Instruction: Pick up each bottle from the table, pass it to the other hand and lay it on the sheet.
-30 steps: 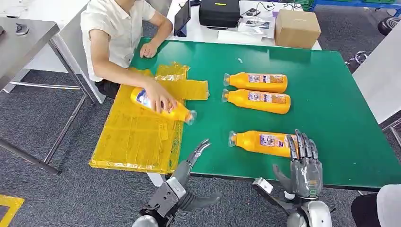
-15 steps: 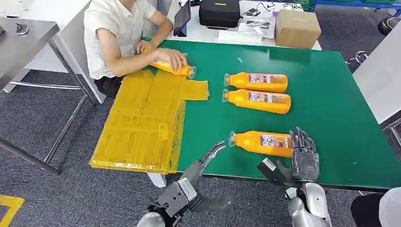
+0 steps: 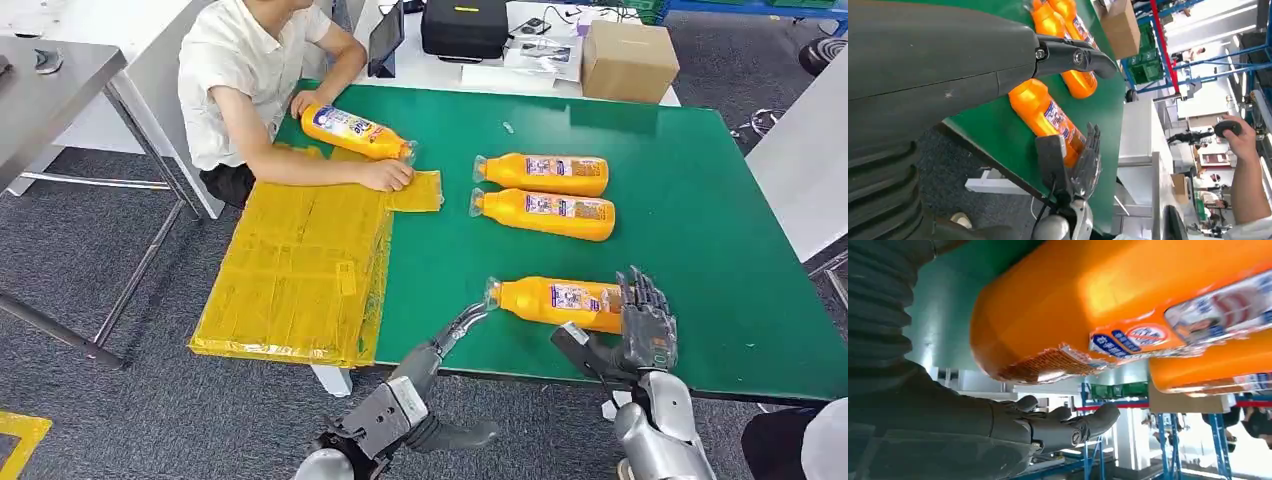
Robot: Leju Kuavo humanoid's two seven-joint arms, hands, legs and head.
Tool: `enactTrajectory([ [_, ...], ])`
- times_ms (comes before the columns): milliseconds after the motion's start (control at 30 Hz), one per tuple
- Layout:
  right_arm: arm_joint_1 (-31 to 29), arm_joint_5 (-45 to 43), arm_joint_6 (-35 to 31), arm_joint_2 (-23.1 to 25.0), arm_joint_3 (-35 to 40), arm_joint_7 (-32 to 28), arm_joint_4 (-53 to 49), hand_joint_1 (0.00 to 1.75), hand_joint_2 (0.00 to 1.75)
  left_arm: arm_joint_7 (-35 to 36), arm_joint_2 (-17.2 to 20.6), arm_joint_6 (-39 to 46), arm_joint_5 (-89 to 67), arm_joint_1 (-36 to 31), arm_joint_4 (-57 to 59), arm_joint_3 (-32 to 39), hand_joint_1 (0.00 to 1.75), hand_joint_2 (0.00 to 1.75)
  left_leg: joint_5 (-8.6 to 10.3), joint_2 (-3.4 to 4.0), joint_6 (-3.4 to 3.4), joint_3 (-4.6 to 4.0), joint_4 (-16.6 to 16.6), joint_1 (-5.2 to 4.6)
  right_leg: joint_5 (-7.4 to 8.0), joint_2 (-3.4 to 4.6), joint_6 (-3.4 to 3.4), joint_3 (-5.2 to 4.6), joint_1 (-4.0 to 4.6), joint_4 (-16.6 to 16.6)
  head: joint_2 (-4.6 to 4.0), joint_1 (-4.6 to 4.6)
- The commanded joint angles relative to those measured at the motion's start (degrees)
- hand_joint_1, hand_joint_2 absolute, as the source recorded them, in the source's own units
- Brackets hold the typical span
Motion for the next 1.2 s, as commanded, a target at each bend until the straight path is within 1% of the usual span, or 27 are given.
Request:
enactTrajectory([
  [33, -6.0, 0.0, 0.2, -2.7, 4.5, 2.4, 15.6, 0.0, 1.75, 1.4, 1.7, -1.9, 1.3, -2.4, 2.9, -2.2, 0.0, 1.75, -0.03, 0.09, -0.12, 0.2, -0.1, 0.04, 0.01, 0.12, -0.12, 0.17, 0.04, -0.1, 0.0, -0.02],
  [400, -7.1, 0.3, 1.2, -3.3, 5.8, 4.2, 18.4, 0.0, 1.75, 2.7, 1.9, -3.1, 2.3, -2.8, 2.8, -2.6, 0.0, 1.75, 0.02, -0.05, -0.08, 0.38, -0.1, 0.03, 0.02, -0.03, -0.07, 0.33, 0.04, -0.1, 0.0, -0.02],
  [467, -7.3, -0.2, 2.9, -3.4, 6.0, 4.5, 19.4, 0.0, 1.75, 2.7, 1.9, -3.2, 2.3, -2.9, 2.9, -2.7, 0.0, 1.75, 0.02, -0.01, -0.11, 0.45, -0.1, 0.04, 0.05, 0.02, -0.1, 0.38, 0.04, -0.1, 0.0, -0.02],
  [533, -7.2, -1.0, 6.3, -3.6, 6.3, 5.0, 20.0, 0.0, 1.75, 2.9, 1.8, -3.4, 2.6, -3.0, 3.0, -2.7, 0.0, 1.75, 0.02, -0.06, -0.1, 0.49, 0.0, 0.04, 0.03, -0.03, -0.1, 0.44, 0.05, -0.1, 0.0, -0.02],
  [600, -7.0, -1.1, 6.2, -3.7, 6.3, 4.9, 20.0, 0.0, 1.75, 2.9, 1.8, -3.4, 2.7, -3.0, 2.9, -2.7, 0.0, 1.75, 0.06, -0.13, -0.12, 0.57, -0.1, 0.05, 0.05, -0.09, -0.12, 0.53, 0.06, -0.2, 0.0, -0.02],
  [667, -7.0, -1.7, 9.9, -4.0, 6.5, 5.0, 20.6, 0.0, 1.75, 3.1, 1.8, -3.6, 2.9, -3.0, 2.9, -2.7, 0.0, 1.75, 0.04, -0.11, -0.1, 0.68, -0.1, 0.05, 0.04, -0.09, -0.11, 0.59, 0.06, -0.1, 0.0, -0.02],
  [700, -6.7, -1.8, 11.8, -4.5, 7.0, 4.8, 20.9, 1.66, 1.75, 3.2, 1.8, -3.8, 3.0, -3.1, 2.9, -2.6, 0.0, 1.75, 0.0, -0.09, -0.07, 0.81, 0.0, 0.06, 0.02, -0.07, -0.09, 0.55, 0.06, -0.1, 0.0, 0.0],
  [733, -6.5, -2.2, 13.2, -4.9, 7.3, 4.5, 20.9, 1.75, 1.75, 3.3, 1.8, -3.9, 3.1, -3.1, 2.9, -2.6, 0.0, 1.75, -0.04, -0.09, -0.06, 0.89, 0.0, 0.01, -0.01, -0.07, -0.09, 0.38, 0.02, -0.1, 0.0, -0.02],
  [867, -5.4, -3.1, 13.7, -5.3, 7.5, 3.7, 21.0, 1.75, 1.75, 3.3, 1.7, -4.3, 3.2, -3.3, 2.7, -2.5, 0.0, 1.75, 0.01, -0.17, -0.11, 0.86, -0.1, 0.07, 0.04, -0.14, -0.17, 0.24, 0.07, -0.2, 0.0, -0.02],
  [1033, -4.8, -2.9, 14.2, -5.1, 8.1, 3.4, 21.5, 1.75, 1.75, 3.2, 1.5, -4.3, 3.3, -3.4, 2.5, -2.3, 0.0, 1.75, -0.01, -0.17, 0.02, 1.04, -0.1, 0.06, -0.02, -0.14, -0.11, 0.45, 0.07, -0.2, 0.0, 0.0],
  [1200, -4.3, -3.3, 14.5, -5.2, 8.1, 2.9, 21.7, 1.75, 1.75, 3.0, 1.5, -4.5, 3.6, -3.4, 2.3, -2.2, 0.0, 1.75, 0.02, -0.24, 0.01, 1.08, -0.1, 0.07, -0.01, -0.19, -0.13, 0.53, 0.09, -0.3, 0.0, 0.0],
])
